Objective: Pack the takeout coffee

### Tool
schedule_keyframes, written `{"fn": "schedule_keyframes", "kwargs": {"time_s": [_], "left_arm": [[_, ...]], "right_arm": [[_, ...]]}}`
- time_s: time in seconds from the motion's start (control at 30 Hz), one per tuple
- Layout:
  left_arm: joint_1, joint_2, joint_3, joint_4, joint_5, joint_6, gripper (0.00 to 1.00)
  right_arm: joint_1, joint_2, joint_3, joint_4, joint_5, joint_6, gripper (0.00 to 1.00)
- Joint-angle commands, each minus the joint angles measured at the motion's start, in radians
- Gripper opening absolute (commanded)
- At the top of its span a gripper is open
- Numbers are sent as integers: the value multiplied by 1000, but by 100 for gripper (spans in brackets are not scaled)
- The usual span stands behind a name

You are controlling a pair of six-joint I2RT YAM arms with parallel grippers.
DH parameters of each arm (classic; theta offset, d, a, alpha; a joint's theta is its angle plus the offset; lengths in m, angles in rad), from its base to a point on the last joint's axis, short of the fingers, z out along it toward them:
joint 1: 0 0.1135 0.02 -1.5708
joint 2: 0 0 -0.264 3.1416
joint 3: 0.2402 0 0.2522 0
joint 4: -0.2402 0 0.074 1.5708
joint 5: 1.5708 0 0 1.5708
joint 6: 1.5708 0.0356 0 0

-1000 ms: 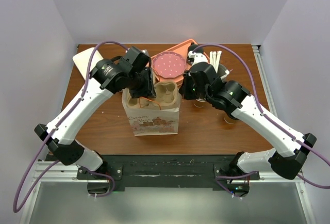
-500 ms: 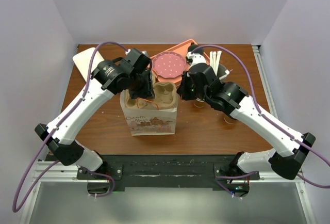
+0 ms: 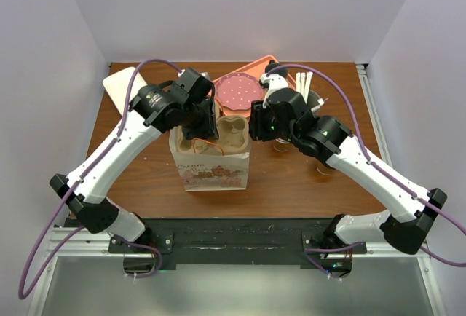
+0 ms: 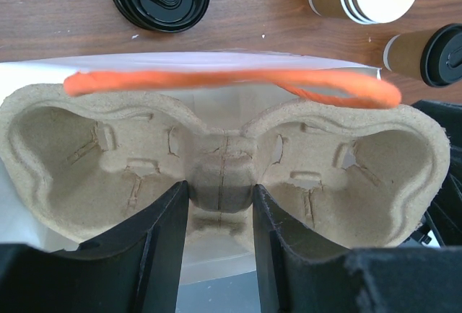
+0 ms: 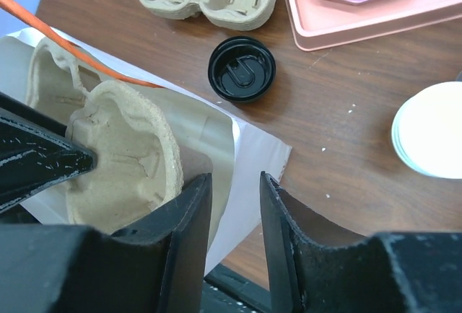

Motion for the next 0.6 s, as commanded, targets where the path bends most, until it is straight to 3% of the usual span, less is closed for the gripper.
{"fn": "schedule_keyframes", "kwargs": {"time_s": [0.0, 0.23, 0.33, 0.57], "left_arm": [[-4, 6, 9, 3, 37, 34, 8], [-4, -22, -32, 4, 37, 19, 7], [-3, -33, -58, 3, 30, 13, 7], [-3, -40, -54, 3, 44, -15, 8]], "right_arm": [[-2, 19, 38, 43, -21, -83, 37], [-10, 89, 55, 75, -90, -97, 23], [-10, 106, 77, 66, -74, -85, 1], [-10, 77, 89, 66, -20, -53, 0]]}}
